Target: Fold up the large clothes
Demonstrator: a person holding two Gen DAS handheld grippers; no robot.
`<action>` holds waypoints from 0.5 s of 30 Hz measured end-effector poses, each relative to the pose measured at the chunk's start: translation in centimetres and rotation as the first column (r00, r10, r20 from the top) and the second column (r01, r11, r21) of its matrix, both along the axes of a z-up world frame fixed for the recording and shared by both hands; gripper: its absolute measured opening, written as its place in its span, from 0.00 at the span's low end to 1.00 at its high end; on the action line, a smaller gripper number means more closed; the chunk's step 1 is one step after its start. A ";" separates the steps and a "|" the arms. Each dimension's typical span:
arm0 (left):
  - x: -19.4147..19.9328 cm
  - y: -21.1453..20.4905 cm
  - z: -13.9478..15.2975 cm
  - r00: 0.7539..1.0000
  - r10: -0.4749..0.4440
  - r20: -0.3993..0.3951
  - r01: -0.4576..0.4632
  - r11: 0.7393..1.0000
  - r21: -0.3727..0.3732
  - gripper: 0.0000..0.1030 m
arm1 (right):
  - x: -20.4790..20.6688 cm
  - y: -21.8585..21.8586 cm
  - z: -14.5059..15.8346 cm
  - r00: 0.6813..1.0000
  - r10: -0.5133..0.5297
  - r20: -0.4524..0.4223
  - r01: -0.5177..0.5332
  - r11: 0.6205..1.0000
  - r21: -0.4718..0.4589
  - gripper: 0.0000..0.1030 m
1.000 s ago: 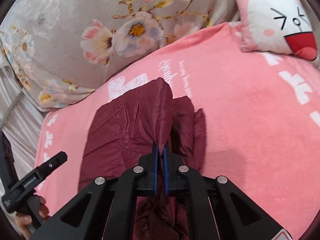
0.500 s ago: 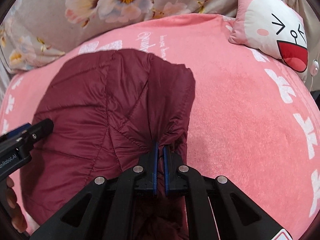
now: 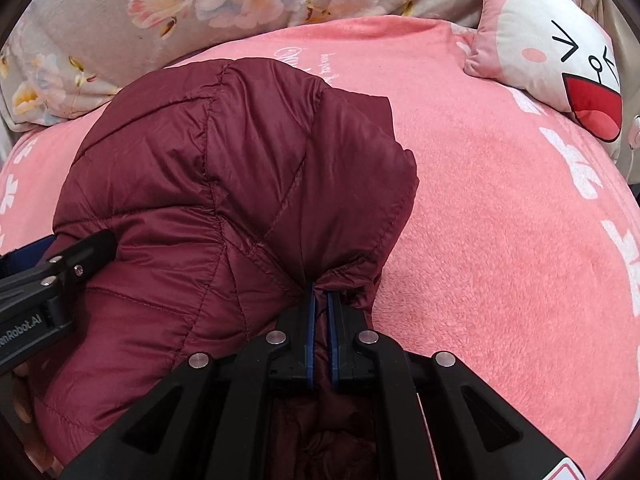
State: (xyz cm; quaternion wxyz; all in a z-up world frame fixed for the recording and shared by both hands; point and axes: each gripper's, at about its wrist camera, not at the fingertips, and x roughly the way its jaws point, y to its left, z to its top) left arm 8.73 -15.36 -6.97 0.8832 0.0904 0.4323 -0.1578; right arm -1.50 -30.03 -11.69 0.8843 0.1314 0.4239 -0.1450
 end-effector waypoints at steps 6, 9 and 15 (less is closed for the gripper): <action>0.1 -0.1 -0.8 1.000 0.006 0.008 -0.006 1.000 -0.004 0.87 | 0.0 -0.3 0.0 1.000 -0.001 0.012 0.001 1.000 0.009 0.05; 0.2 0.1 -0.9 1.000 0.010 0.006 -0.010 1.000 -0.014 0.87 | 0.0 -0.6 0.2 1.000 0.007 0.016 -0.007 1.000 0.013 0.05; -0.9 2.1 2.2 1.000 -0.004 -0.004 0.004 0.998 -0.055 0.79 | -3.3 -1.8 5.5 0.996 -0.004 0.094 -0.005 0.996 0.093 0.10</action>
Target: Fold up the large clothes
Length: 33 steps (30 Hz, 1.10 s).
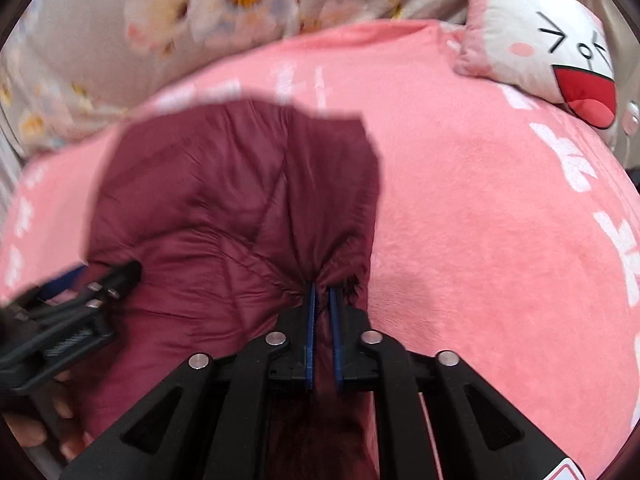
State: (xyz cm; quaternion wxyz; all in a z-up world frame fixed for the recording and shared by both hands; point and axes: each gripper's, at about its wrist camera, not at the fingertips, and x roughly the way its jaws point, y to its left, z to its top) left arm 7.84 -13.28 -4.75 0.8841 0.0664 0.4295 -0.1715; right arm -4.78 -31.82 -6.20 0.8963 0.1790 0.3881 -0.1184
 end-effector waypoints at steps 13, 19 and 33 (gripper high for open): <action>-6.5 3.2 -0.6 0.998 -0.039 -0.055 0.039 0.999 -0.006 0.81 | -5.7 4.9 -2.3 0.990 0.112 -0.090 -0.109 0.993 0.038 0.03; -6.9 2.9 -2.3 0.998 -0.035 -0.051 0.036 0.999 0.028 0.84 | -5.6 4.8 -5.1 0.989 0.105 -0.101 -0.096 0.991 0.096 0.00; -6.3 3.5 -4.2 0.996 -0.020 -0.081 0.020 1.000 0.006 0.89 | -5.7 5.6 -5.5 0.993 0.080 -0.085 -0.074 0.995 0.065 0.00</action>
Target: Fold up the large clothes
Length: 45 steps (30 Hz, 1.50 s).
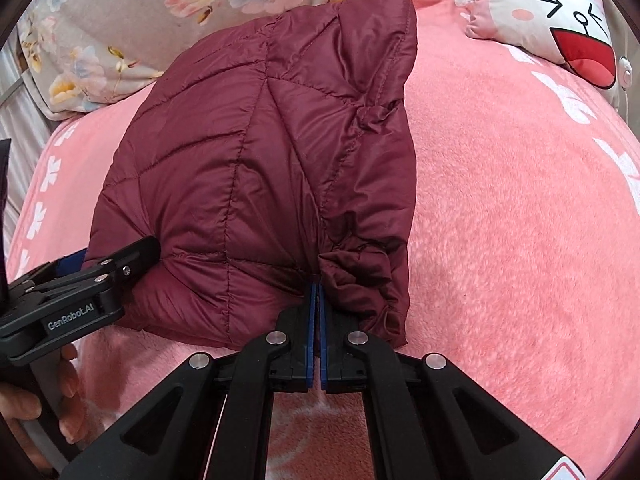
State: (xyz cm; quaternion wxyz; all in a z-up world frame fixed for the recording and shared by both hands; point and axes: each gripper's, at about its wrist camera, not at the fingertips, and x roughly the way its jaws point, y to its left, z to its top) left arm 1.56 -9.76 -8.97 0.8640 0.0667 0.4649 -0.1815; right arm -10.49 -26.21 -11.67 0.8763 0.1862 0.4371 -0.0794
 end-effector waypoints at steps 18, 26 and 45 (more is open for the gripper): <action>7.2 3.0 6.7 0.995 0.084 -0.062 -0.096 0.969 -0.228 0.92 | 3.3 -5.0 3.7 0.983 -0.150 0.107 0.124 0.969 0.216 0.65; 8.8 1.4 2.5 0.984 0.033 -0.177 -0.074 0.971 -0.227 0.92 | 4.4 -4.7 1.7 0.986 -0.138 0.093 0.117 0.972 0.202 0.70; 8.8 -0.7 2.1 0.992 0.009 -0.123 -0.029 0.987 -0.159 0.89 | 4.7 -5.1 -0.9 0.984 -0.116 0.132 0.066 0.940 0.335 0.37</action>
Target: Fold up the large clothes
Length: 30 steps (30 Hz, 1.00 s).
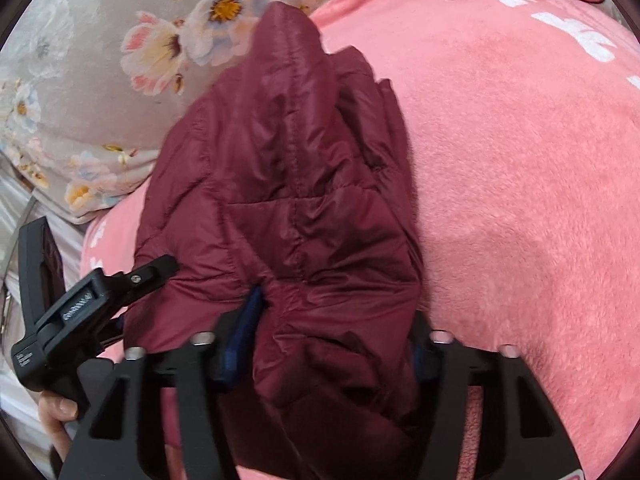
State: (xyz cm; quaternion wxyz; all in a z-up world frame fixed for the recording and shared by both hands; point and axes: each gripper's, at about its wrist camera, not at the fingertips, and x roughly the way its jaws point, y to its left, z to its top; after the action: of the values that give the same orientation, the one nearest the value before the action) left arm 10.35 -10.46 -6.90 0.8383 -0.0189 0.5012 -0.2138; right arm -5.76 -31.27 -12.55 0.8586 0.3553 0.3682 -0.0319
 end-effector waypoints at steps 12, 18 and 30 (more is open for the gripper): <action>-1.5 0.0 5.3 0.989 -0.089 0.122 0.090 0.996 -0.006 0.41 | -2.1 1.1 5.4 0.989 -0.009 0.148 0.018 0.998 -0.065 0.14; -2.5 0.1 8.7 0.975 -0.102 0.199 0.110 0.993 -0.031 0.32 | -2.9 2.3 8.7 0.972 -0.004 0.234 0.036 0.991 -0.131 0.14; -3.2 3.2 16.6 0.902 -0.082 0.424 0.101 0.995 -0.023 0.30 | -1.6 5.0 15.5 0.908 0.046 0.416 0.045 0.978 -0.205 0.14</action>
State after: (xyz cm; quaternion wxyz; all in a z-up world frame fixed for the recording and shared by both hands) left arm 7.12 -7.26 9.68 0.9152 0.0327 0.3035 -0.2630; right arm -7.36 -26.24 2.94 0.9501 0.2611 0.1705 0.0064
